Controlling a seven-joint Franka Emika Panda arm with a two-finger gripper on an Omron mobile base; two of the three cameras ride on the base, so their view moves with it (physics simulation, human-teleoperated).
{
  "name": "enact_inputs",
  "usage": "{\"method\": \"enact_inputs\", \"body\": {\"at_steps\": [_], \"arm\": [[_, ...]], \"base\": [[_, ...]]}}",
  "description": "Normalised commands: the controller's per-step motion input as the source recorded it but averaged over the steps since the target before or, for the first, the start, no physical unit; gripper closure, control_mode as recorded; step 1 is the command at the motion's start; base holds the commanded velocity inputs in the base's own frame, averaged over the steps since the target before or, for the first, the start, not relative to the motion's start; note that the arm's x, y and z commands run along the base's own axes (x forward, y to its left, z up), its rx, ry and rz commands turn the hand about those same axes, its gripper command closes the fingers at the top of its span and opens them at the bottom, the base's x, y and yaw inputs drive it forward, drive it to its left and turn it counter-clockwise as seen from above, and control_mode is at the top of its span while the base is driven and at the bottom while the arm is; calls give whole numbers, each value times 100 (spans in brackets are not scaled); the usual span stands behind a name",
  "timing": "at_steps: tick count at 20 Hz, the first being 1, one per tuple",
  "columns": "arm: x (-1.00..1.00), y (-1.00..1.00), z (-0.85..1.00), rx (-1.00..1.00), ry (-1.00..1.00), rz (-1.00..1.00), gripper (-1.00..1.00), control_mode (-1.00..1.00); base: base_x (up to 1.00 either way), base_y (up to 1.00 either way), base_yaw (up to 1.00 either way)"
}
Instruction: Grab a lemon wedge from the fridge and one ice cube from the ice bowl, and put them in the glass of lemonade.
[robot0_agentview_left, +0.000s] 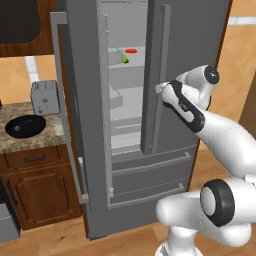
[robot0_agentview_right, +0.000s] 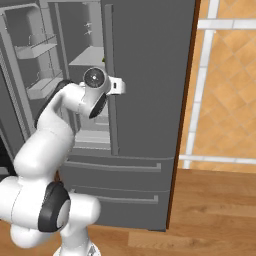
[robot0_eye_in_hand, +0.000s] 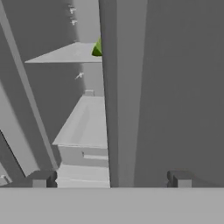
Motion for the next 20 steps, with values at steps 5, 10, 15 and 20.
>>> {"method": "enact_inputs", "body": {"at_steps": [5, 10, 15, 20], "arm": [[63, 0, -9, 0, 0, 3, -100, -100], [62, -3, -6, 0, 0, 3, -100, -100], [65, -4, -11, 0, 0, 4, -100, -100], [65, -3, -14, 0, 0, 4, -100, -100]], "base": [[0, 0, 0], [0, 0, 0], [0, 0, 0], [0, 0, 0]]}}
